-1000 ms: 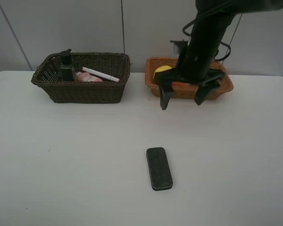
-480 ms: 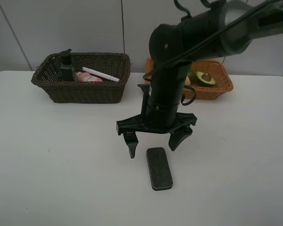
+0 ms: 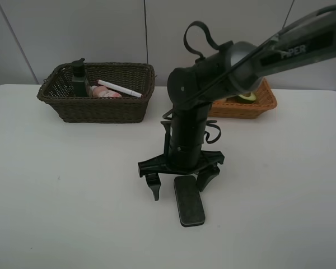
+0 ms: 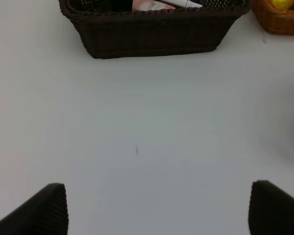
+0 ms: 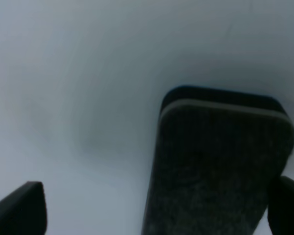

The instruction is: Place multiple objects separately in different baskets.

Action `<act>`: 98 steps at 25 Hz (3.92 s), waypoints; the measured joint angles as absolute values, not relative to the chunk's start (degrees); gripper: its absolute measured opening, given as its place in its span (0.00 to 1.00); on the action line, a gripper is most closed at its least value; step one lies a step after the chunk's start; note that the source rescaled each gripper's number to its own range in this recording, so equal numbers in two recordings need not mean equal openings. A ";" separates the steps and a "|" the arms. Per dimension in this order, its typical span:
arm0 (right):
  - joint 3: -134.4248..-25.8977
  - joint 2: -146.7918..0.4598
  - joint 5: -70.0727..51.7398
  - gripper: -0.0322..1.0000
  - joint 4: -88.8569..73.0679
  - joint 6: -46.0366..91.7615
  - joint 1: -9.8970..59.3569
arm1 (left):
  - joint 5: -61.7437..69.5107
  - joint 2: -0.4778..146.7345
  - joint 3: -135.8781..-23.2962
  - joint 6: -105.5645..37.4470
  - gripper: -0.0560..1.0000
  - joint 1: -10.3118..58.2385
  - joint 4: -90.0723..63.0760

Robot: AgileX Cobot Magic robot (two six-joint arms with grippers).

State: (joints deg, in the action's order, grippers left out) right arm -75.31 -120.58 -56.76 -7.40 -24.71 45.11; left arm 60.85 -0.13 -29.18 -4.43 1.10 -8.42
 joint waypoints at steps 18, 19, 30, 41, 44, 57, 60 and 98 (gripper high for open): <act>-75.31 -123.43 -56.79 0.57 -2.80 -24.76 45.06 | 60.85 -0.13 -29.18 -4.43 0.91 1.10 -8.38; -75.31 -123.43 -56.79 0.47 -2.41 -24.76 45.06 | 60.85 -0.13 -29.18 -4.43 0.91 1.10 -8.38; -83.15 -116.75 -55.25 0.49 -0.61 -19.24 45.06 | 60.85 -0.13 -29.18 -4.43 0.91 1.10 -8.38; -105.07 -120.61 -22.76 0.49 0.72 -2.03 44.34 | 60.85 -0.13 -29.18 -4.43 0.91 1.10 -8.38; -109.53 -126.11 -15.43 0.49 1.73 -0.73 42.48 | 60.85 -0.13 -29.18 -4.43 0.91 1.10 -8.38; -113.10 -132.54 -16.13 0.98 1.73 -0.77 37.68 | 60.85 -0.13 -29.18 -4.43 0.91 1.10 -8.38; -113.10 -130.13 -21.17 0.99 1.96 -1.01 37.06 | 60.85 -0.13 -29.18 -4.43 0.91 1.10 -8.38; -34.23 -19.17 -45.36 0.99 5.48 -5.50 -1.84 | 60.85 -0.13 -29.18 -4.43 0.91 1.10 -8.38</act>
